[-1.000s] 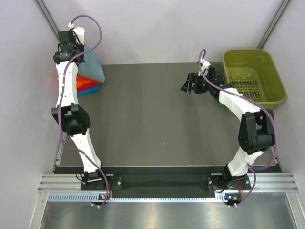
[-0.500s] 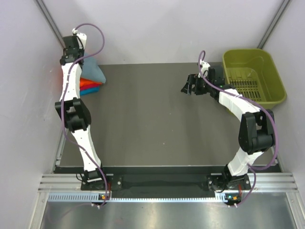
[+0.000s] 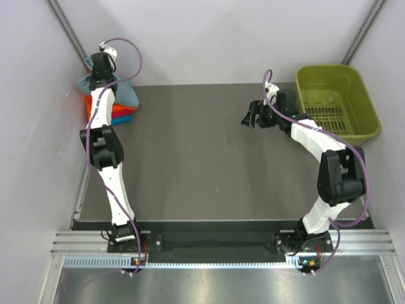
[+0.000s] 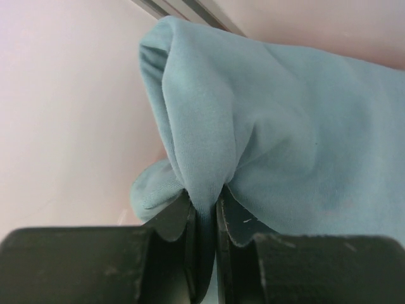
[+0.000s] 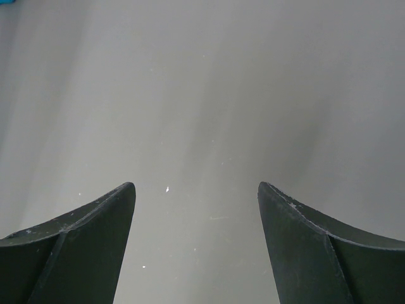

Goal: Fold and stack the t-shirts
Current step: Neatly place the folded tshirt to the corner

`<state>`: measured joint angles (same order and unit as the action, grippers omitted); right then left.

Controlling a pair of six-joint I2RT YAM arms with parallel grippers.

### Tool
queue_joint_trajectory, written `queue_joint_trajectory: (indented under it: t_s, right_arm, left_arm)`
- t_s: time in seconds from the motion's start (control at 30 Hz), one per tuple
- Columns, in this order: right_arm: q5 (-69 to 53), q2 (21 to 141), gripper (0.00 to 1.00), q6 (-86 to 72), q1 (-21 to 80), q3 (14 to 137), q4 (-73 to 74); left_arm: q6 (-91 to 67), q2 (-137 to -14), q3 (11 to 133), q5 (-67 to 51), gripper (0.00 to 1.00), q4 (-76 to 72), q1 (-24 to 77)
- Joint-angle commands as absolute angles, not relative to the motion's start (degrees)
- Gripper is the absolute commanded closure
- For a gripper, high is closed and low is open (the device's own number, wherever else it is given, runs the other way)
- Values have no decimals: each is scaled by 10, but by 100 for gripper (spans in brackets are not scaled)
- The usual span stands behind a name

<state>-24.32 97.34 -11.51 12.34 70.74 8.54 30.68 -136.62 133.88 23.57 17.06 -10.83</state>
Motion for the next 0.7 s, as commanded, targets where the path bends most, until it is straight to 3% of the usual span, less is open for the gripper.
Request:
queue_joint_trajectory:
  t_s: [0.0, 0.2, 0.67]
  right_arm:
    - [-241, 943, 21, -101, 131, 708, 68]
    - [-240, 950, 21, -102, 135, 712, 68]
    - [-236, 951, 21, -97, 140, 708, 69]
  left_arm:
    - [334, -1355, 1369, 286, 100, 33, -112]
    - [401, -1365, 1334, 291, 98, -11, -113]
    - [391, -1374, 1267, 314, 96, 28, -113]
